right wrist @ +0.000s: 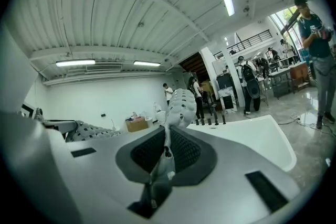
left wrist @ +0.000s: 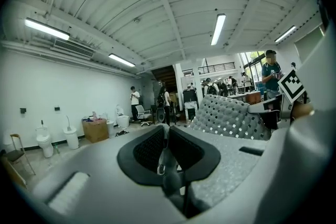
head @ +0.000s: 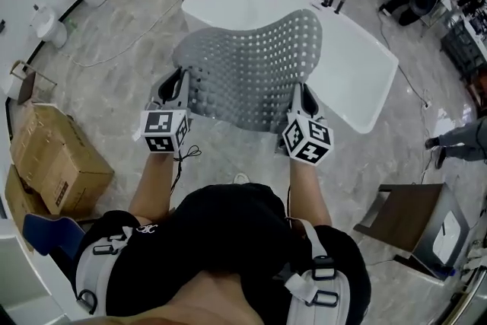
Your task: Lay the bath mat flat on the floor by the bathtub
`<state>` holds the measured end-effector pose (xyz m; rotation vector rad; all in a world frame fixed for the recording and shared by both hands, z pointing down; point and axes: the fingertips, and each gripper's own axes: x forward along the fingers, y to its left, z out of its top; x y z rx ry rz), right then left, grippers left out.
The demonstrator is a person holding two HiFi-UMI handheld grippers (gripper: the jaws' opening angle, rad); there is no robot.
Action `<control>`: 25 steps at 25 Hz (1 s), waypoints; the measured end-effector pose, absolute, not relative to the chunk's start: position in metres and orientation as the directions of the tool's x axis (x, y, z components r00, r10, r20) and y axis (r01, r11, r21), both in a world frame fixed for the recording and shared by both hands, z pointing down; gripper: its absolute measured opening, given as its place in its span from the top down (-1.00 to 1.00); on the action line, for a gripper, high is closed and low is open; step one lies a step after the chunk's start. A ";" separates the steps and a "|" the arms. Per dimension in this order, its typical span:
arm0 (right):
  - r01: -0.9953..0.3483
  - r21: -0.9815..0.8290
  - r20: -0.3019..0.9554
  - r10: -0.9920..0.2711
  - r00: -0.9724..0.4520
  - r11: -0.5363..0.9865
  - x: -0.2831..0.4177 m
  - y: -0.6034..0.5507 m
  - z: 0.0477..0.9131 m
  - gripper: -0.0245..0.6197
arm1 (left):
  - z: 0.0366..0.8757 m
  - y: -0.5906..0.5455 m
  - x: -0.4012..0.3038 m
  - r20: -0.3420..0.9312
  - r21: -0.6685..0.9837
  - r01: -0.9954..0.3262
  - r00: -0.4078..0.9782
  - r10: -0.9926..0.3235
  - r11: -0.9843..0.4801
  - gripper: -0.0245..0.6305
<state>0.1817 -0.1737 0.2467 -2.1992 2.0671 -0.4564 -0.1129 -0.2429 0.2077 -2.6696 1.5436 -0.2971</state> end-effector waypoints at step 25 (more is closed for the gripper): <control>-0.680 -0.383 0.254 -0.780 0.573 -0.625 0.148 -0.270 0.297 0.82 | 0.250 -0.522 -0.084 0.287 -0.086 -0.417 0.859 -0.423 -0.905 0.80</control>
